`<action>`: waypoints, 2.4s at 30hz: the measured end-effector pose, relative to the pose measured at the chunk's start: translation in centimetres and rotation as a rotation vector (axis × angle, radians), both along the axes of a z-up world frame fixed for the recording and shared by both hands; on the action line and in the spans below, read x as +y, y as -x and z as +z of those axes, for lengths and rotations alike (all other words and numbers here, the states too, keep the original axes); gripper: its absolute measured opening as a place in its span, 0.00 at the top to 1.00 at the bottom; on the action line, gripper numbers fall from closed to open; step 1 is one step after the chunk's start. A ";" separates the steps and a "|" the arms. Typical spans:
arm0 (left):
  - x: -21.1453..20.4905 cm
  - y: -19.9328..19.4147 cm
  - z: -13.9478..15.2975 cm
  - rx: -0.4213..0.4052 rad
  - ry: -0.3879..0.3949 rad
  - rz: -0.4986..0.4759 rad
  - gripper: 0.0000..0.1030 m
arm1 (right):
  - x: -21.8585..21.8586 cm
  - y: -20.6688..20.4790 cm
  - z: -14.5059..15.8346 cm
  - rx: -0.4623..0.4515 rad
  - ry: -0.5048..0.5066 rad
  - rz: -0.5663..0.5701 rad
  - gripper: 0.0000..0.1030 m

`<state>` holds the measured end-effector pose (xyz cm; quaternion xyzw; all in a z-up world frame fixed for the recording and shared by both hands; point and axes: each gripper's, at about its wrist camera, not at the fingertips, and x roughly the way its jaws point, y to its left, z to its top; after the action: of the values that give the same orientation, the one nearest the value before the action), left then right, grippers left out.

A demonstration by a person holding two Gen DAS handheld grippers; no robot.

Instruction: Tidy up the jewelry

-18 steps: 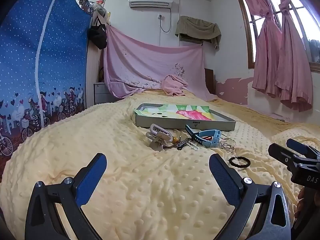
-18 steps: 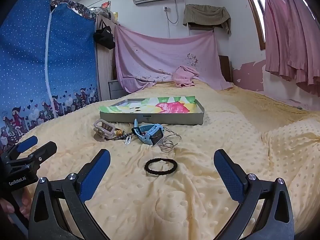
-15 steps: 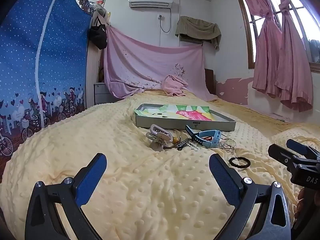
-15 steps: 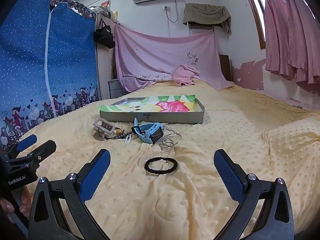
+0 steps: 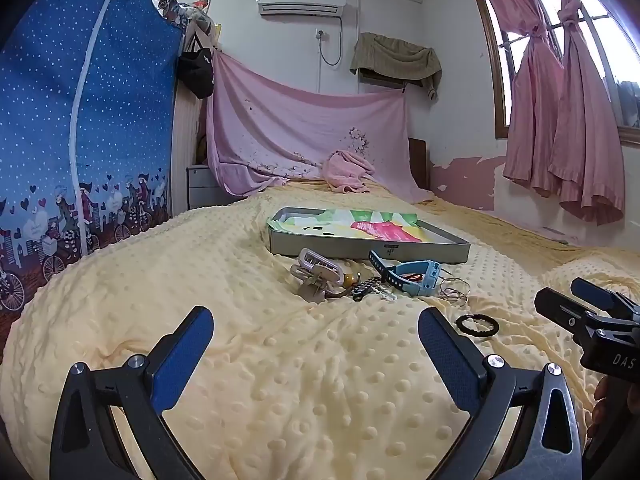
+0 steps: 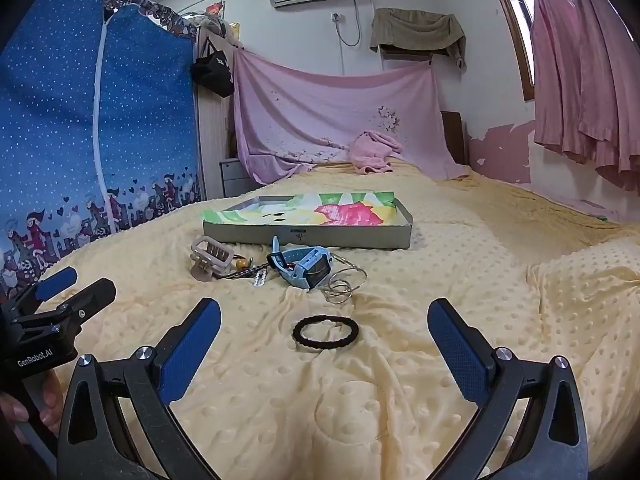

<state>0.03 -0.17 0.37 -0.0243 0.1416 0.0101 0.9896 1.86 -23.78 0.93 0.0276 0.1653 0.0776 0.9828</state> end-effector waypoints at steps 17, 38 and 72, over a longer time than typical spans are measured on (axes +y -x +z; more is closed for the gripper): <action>-0.1 0.2 0.2 -0.007 0.001 0.001 0.00 | 0.1 0.0 0.1 0.001 0.000 -0.001 0.01; -0.2 0.2 0.2 -0.008 0.000 0.002 0.00 | 0.6 0.0 0.2 0.005 0.002 0.011 0.01; -0.3 0.2 0.2 -0.010 -0.003 0.001 0.00 | 0.7 0.1 0.3 0.000 0.003 0.015 0.01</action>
<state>-0.21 -0.42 0.52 -0.0231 0.1366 0.0108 0.9903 1.73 -23.11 1.22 0.0246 0.1657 0.0849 0.9822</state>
